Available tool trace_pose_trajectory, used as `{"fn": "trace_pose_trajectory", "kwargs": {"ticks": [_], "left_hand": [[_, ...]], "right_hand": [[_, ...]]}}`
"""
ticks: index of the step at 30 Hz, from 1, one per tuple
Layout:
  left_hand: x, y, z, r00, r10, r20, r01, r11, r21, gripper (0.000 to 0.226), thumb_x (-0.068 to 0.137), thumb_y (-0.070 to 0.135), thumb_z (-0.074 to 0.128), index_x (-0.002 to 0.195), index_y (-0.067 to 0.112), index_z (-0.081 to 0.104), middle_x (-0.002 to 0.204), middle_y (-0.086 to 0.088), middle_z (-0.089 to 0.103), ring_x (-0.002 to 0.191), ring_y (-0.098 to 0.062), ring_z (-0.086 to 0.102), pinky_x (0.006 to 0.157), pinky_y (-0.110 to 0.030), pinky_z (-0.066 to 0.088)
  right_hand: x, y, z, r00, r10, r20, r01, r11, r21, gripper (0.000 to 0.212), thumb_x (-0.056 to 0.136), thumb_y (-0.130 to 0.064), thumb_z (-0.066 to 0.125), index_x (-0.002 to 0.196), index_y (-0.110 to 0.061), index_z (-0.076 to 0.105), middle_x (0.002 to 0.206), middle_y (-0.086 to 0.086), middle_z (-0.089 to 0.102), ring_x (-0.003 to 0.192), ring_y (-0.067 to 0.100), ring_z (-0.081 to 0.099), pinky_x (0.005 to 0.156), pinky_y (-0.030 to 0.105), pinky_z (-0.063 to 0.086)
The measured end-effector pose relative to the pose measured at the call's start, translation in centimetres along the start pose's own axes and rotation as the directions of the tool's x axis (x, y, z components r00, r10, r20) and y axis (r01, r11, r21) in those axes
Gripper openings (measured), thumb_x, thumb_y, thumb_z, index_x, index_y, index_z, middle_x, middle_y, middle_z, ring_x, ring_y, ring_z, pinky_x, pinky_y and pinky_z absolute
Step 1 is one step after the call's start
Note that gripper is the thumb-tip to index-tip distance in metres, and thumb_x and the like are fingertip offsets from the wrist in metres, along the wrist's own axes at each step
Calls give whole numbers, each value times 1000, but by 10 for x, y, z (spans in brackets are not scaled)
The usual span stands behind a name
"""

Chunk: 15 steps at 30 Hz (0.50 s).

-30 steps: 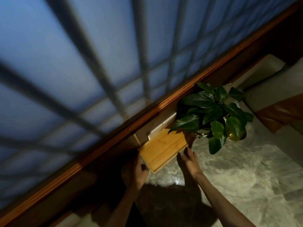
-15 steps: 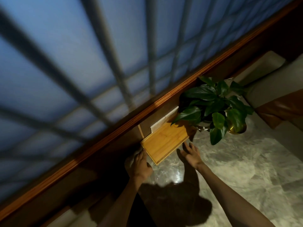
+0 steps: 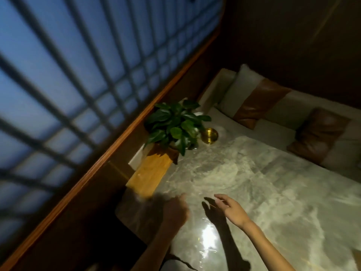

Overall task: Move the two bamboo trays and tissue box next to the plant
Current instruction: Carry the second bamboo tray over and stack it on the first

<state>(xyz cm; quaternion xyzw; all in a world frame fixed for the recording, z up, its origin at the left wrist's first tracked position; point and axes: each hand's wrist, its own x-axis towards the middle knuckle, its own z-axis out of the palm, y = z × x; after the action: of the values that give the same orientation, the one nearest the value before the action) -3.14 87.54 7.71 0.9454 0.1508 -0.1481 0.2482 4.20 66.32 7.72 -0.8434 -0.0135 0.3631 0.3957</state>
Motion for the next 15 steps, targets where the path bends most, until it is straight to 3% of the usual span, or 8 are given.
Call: {"fn": "trace_pose_trajectory", "kwargs": {"ticks": [2, 3, 4, 6, 8, 11, 15], "left_hand": [[-11, 39, 25, 993, 111, -28, -112, 993, -32, 36, 79, 15, 47, 94, 6, 78, 76, -15, 74, 63, -31, 73, 56, -29, 61], [-21, 59, 38, 980, 199, -32, -197, 980, 37, 37, 82, 19, 46, 94, 8, 80, 82, -13, 76, 69, -30, 75, 61, -31, 62], [-25, 86, 45, 952, 295, -81, -286, 952, 109, 40, 87, 25, 45, 104, 12, 78, 100, -13, 76, 89, -30, 75, 78, -35, 62], [-34, 126, 68, 958, 286, -15, -279, 943, 180, 53, 94, 45, 36, 138, 23, 55, 148, -10, 50, 139, -30, 45, 116, -42, 35], [-51, 159, 93, 964, 235, 121, -256, 943, 211, 63, 95, 57, 26, 151, 31, 33, 164, -2, 22, 153, -26, 13, 125, -45, 11], [-81, 218, 130, 965, 221, 143, -250, 939, 236, 64, 96, 60, 22, 153, 32, 26, 166, -2, 14, 154, -25, 7, 125, -44, 6], [-121, 270, 166, 954, 186, 236, -232, 955, 186, 58, 99, 54, 28, 151, 29, 33, 164, -3, 24, 151, -25, 23, 124, -42, 17]], "right_hand": [[-35, 35, -25, 988, -37, -147, 24, 996, -87, 44, 97, -33, 56, 138, -17, 54, 148, 5, 51, 136, 18, 47, 114, 25, 31], [-52, 54, -37, 972, -76, -224, 31, 980, -196, 53, 96, -39, 55, 145, -20, 46, 154, 6, 43, 144, 21, 37, 118, 28, 24], [-68, 72, -49, 949, -108, -296, 13, 952, -307, 63, 95, -47, 52, 151, -24, 36, 160, 6, 32, 150, 23, 24, 122, 32, 17], [-100, 110, -72, 916, -128, -380, -58, 896, -441, 76, 92, -61, 44, 157, -32, 16, 166, 6, 9, 154, 27, 2, 123, 41, 4], [-129, 145, -91, 915, -107, -390, -87, 889, -449, 79, 91, -67, 39, 156, -38, 7, 167, 5, -5, 154, 30, -9, 122, 46, -4], [-158, 197, -127, 909, -73, -409, -88, 928, -362, 75, 91, -67, 37, 156, -40, 10, 167, 2, -7, 154, 27, -11, 122, 47, -5], [-201, 261, -161, 934, 89, -345, -156, 973, -172, 64, 96, -55, 42, 154, -29, 29, 165, 7, 18, 153, 27, 11, 124, 40, 10]]}}
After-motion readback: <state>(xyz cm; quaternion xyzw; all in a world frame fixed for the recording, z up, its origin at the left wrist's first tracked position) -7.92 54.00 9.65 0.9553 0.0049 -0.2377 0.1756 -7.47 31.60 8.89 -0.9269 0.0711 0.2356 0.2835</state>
